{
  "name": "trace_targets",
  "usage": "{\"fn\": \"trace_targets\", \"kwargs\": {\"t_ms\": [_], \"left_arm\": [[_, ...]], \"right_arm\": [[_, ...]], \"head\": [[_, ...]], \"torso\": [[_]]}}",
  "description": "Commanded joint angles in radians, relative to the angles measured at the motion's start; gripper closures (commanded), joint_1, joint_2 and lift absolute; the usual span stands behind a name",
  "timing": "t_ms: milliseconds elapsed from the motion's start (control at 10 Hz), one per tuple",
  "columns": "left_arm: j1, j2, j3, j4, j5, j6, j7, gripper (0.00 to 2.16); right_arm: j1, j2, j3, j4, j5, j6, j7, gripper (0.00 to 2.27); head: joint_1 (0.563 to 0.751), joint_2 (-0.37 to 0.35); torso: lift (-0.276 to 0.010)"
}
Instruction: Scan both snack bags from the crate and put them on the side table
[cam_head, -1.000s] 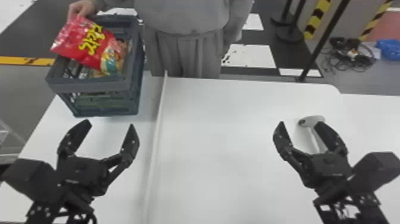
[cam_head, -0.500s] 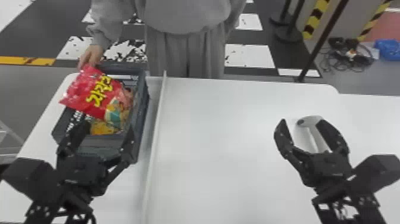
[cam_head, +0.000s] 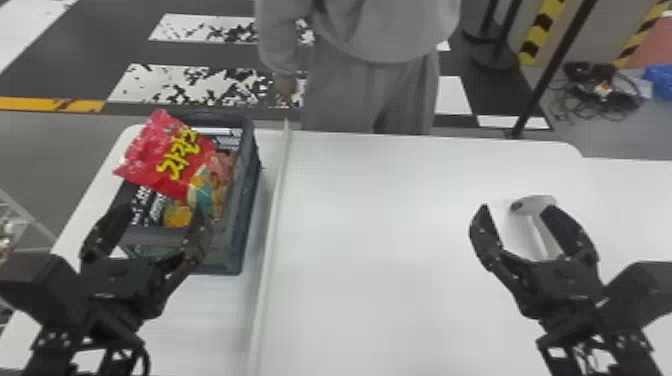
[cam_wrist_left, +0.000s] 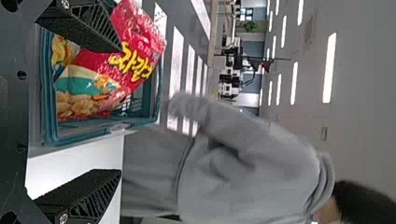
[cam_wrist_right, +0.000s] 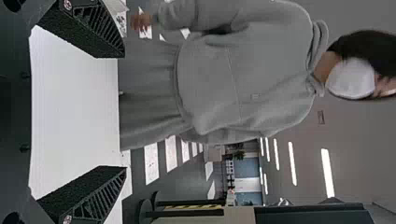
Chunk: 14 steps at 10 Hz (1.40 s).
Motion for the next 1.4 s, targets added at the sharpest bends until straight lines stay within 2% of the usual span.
{"fn": "trace_targets", "kwargs": {"t_ms": [0,300,400,700,800,900,1000,1200,1300], "left_arm": [[-0.033,0.001,0.065,0.003,0.036,0.036,-0.043,0.09],[-0.129,0.01,0.133,0.024,0.062,0.137,-0.058,0.1],[-0.174,0.01,0.154,0.05,0.065,0.18,-0.082,0.1],[-0.296,0.012,0.234,0.146,0.084,0.263,-0.082,0.1],[-0.335,0.012,0.256,0.185,0.084,0.266,-0.082,0.1],[-0.382,0.012,0.26,0.233,0.084,0.284,-0.084,0.1],[-0.422,0.021,0.262,0.273,0.084,0.293,-0.09,0.1],[-0.522,0.039,0.262,0.37,0.076,0.336,-0.118,0.09],[-0.566,0.039,0.26,0.416,0.07,0.349,-0.138,0.09]], "right_arm": [[-0.001,-0.004,0.001,0.001,0.0,0.01,0.005,0.07],[-0.005,-0.012,0.001,0.006,-0.003,0.023,0.014,0.07],[-0.003,-0.013,0.001,0.008,-0.003,0.026,0.016,0.07],[-0.005,-0.018,0.001,0.008,-0.003,0.044,0.018,0.07],[-0.005,-0.02,0.001,0.008,-0.003,0.053,0.018,0.07],[-0.005,-0.018,0.001,0.008,-0.003,0.053,0.018,0.07],[-0.005,-0.018,0.001,0.008,0.0,0.066,0.018,0.07],[-0.005,-0.018,-0.002,0.009,0.002,0.075,0.018,0.07],[-0.006,-0.018,-0.005,0.012,0.002,0.078,0.018,0.07]], "head": [[0.695,0.027],[0.695,0.083],[0.695,0.09],[0.695,0.142],[0.695,0.162],[0.695,0.171],[0.695,0.187],[0.695,0.191],[0.695,0.19]], "torso": [[-0.087],[-0.087],[-0.087],[-0.087],[-0.087],[-0.087],[-0.087],[-0.087],[-0.087]]}}
